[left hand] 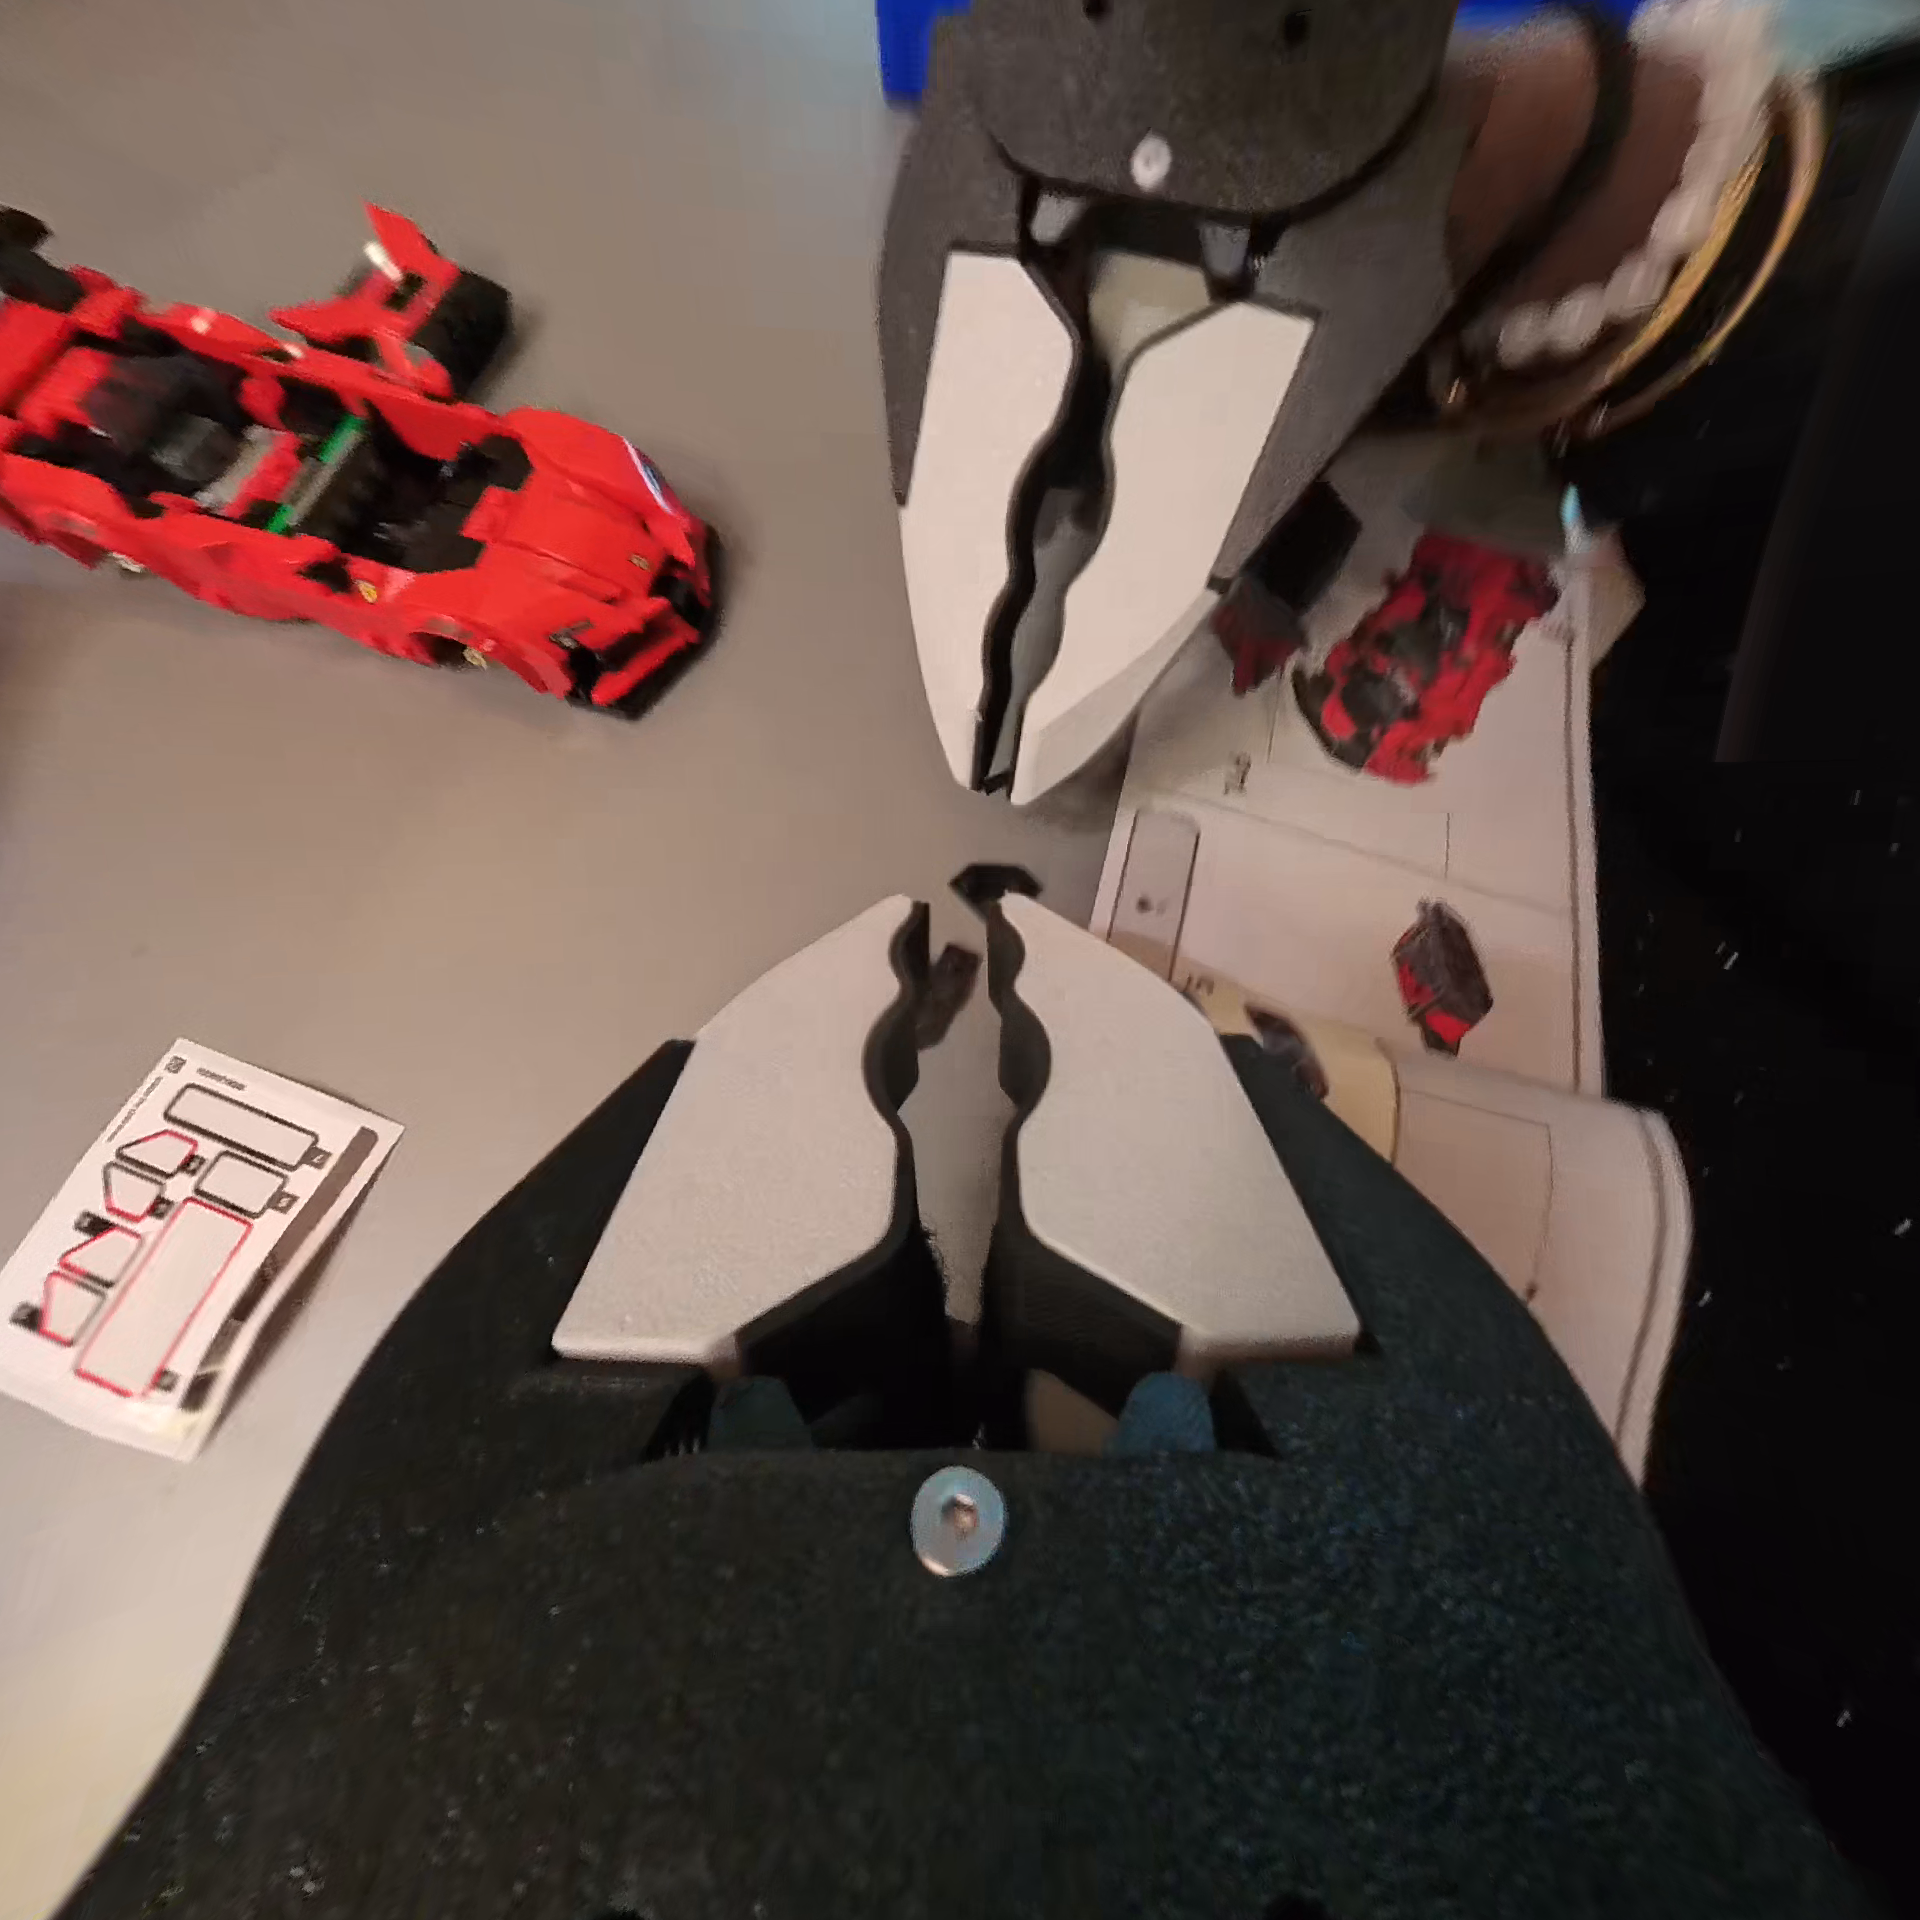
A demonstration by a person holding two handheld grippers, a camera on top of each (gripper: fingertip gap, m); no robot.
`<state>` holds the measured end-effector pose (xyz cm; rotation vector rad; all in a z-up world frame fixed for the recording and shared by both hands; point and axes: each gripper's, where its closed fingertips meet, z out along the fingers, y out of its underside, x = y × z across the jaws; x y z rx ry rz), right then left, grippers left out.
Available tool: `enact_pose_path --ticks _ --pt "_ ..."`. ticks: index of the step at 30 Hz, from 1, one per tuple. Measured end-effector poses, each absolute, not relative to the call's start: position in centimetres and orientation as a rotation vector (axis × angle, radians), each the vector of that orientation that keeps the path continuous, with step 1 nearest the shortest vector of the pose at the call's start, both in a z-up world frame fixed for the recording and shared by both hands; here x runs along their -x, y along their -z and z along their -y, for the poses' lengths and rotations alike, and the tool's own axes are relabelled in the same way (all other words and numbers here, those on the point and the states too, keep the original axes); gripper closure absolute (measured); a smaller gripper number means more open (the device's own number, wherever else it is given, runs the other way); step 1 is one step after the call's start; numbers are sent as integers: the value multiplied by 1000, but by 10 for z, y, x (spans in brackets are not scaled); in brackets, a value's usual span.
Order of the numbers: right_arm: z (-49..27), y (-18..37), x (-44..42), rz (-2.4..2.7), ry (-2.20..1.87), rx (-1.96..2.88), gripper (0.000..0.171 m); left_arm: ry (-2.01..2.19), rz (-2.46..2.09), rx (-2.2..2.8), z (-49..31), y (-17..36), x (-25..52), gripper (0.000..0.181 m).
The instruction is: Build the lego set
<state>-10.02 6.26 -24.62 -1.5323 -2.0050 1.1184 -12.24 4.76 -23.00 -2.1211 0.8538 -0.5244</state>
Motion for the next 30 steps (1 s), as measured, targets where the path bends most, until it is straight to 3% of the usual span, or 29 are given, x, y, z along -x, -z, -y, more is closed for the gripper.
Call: enact_pose_path --ticks 6,9,18,30 --pt "-37 143 96 1573 -1920 1139 165 1014 -462 1807 -46 174 102 172" --pt "-38 121 90 1456 -2088 1059 166 1321 -371 1654 -35 148 88 171" --pt "-28 116 88 1444 -2180 1025 166 1677 -253 1440 -28 122 77 171" --pt "-28 119 93 1378 -2226 1024 166 1622 -289 1414 -31 121 79 178"
